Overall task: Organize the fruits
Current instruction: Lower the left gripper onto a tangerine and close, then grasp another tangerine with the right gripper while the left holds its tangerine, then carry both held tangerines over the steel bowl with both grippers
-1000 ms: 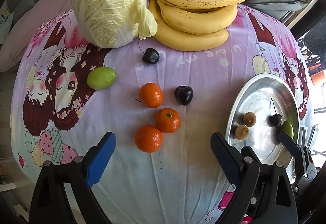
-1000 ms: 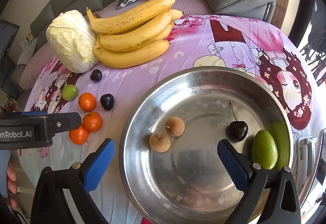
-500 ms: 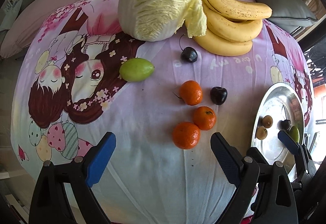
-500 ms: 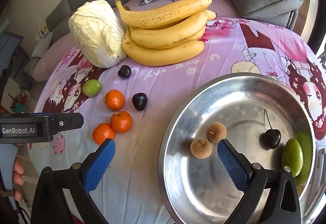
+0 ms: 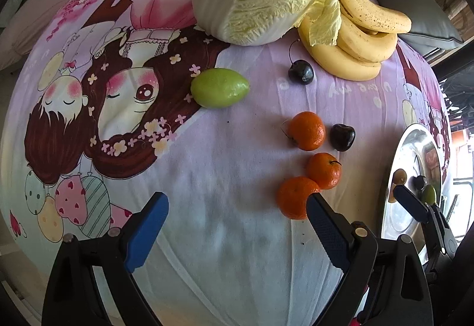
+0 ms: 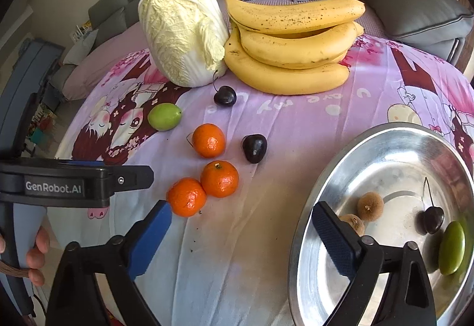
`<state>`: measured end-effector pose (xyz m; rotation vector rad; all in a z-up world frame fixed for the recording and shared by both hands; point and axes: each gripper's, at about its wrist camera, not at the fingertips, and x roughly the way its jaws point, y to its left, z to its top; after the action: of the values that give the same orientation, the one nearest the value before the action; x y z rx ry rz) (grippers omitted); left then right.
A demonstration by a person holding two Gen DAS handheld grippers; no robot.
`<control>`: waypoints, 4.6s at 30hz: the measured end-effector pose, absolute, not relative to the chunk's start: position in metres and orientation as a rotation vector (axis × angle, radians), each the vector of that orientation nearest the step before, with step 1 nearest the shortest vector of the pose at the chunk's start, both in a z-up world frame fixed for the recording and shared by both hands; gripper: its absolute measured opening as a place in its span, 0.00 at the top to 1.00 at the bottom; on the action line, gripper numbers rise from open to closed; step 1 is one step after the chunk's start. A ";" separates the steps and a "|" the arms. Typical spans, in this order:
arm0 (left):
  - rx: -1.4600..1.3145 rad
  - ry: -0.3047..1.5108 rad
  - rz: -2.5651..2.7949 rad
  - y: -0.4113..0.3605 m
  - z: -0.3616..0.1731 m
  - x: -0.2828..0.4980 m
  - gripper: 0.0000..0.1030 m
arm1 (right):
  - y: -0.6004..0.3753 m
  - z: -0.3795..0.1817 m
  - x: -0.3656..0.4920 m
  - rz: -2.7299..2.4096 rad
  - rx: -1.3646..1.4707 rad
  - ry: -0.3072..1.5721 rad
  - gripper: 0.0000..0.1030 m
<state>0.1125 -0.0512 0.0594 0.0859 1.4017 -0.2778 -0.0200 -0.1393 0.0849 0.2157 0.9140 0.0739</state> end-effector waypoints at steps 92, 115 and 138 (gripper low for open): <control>-0.048 1.500 -0.351 -0.028 0.038 0.114 0.59 | -0.115 0.058 0.019 0.128 0.222 1.017 0.59; 0.004 1.509 -0.296 -0.060 0.023 0.106 0.59 | -0.121 0.084 0.002 0.160 0.252 0.942 0.77; -0.024 1.496 -0.187 -0.053 0.032 0.110 0.59 | -0.126 0.084 0.005 0.145 0.257 0.930 0.55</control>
<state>0.1097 -0.0528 0.0316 -0.0238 1.4960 -0.1869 0.0052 -0.1263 0.0844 0.2574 0.9297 0.1451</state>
